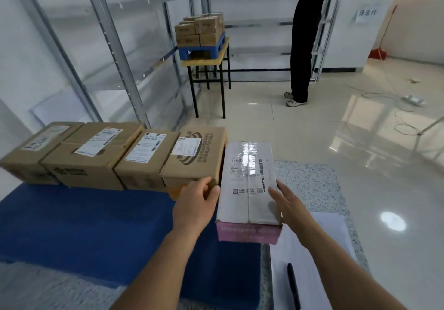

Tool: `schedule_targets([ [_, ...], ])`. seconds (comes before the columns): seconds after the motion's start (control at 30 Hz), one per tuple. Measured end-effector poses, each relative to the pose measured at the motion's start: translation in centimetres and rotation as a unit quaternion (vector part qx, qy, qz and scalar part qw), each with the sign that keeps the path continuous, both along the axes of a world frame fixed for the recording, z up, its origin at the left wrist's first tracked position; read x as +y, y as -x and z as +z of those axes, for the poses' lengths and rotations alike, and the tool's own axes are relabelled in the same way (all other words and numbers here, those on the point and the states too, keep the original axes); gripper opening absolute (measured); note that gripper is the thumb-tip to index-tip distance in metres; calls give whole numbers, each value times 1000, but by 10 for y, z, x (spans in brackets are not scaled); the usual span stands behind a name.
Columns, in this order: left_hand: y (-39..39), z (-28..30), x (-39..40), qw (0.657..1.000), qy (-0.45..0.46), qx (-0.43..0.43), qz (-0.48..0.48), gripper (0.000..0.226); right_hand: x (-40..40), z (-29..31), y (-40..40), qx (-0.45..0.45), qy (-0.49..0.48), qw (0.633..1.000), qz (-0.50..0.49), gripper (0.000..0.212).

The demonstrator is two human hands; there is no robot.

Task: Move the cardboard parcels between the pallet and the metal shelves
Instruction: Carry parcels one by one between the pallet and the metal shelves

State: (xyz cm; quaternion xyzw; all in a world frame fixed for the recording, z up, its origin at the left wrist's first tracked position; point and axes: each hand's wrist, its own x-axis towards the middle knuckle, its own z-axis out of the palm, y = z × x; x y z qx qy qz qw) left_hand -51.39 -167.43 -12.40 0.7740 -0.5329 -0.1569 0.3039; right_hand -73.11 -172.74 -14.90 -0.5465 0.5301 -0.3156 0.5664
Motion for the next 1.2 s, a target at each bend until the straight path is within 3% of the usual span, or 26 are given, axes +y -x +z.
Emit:
schedule_targets([
  [0.1,-15,6,-14,988,66,-136,-13,47,-14,2,-9,-41,-37,998,0,39],
  [0.23,-37,0,-33,971,-32,-235,-42,53,-26,-6,-19,-48,-40,998,-11,31],
  [0.5,-60,-5,-48,971,-51,-227,-53,51,-49,-13,-36,-85,-44,995,-16,28],
  [0.87,-67,2,-55,967,-50,-242,-66,47,-78,-6,-48,-49,-53,996,-49,15],
  [1.2,-68,5,-54,961,-47,-264,-71,48,-79,-3,-36,-139,-110,984,-9,20],
])
